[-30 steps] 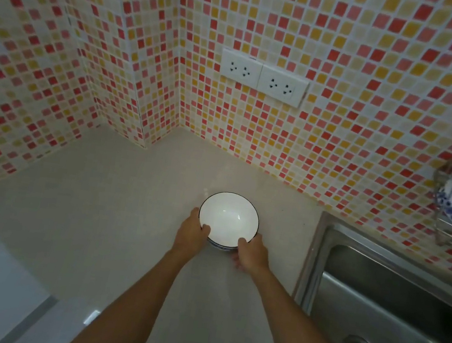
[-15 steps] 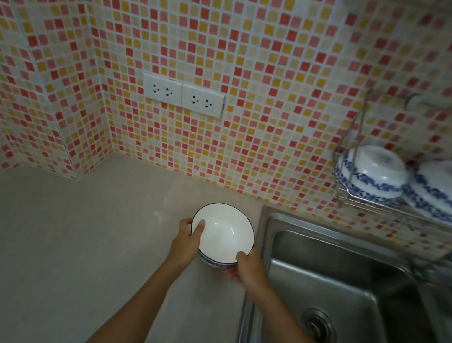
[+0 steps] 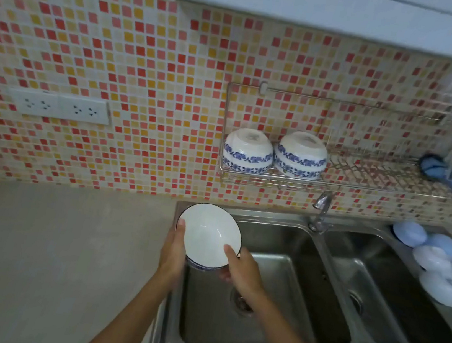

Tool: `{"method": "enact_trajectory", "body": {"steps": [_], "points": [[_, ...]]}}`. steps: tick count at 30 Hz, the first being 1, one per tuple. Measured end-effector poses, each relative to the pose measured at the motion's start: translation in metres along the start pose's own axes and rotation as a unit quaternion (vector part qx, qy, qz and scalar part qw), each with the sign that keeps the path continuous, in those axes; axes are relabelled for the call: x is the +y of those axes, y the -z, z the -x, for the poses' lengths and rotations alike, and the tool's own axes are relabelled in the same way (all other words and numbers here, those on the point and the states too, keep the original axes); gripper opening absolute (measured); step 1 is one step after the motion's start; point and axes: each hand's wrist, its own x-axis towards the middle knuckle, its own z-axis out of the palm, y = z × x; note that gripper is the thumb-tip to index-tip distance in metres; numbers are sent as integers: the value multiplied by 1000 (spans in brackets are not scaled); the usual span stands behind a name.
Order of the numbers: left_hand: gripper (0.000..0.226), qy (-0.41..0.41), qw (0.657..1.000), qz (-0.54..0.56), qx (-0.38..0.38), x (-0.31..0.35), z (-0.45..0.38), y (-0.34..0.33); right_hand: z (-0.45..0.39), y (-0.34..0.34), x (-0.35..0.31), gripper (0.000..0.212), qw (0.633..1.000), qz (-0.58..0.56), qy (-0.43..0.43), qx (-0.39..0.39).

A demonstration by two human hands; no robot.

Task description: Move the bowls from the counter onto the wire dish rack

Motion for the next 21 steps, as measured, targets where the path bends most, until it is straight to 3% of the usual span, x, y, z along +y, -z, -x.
{"method": "enact_trajectory", "body": {"steps": [2, 5, 9, 12, 16, 18, 21], "points": [[52, -25, 1000, 16, -2, 8, 12, -22, -1, 29, -3, 43, 998, 45, 40, 24], [43, -55, 997, 52, -8, 24, 26, -50, -3, 72, -19, 39, 985, 94, 117, 84], [49, -91, 993, 78, 6, 53, 36, -80, -19, 123, -49, 30, 943, 102, 264, 177], [63, -132, 989, 70, -3, 74, 36, -94, -40, 152, -69, 40, 909, 157, 324, 208], [64, -153, 985, 78, -19, 97, 32, -107, -72, 180, -89, 49, 864, 289, 359, 204], [75, -149, 986, 78, -8, 107, 31, -112, -92, 187, -90, 53, 850, 352, 347, 182], [71, -194, 979, 46, 35, 127, 31, -121, -114, 192, -80, 64, 840, 423, 301, 155]]}}
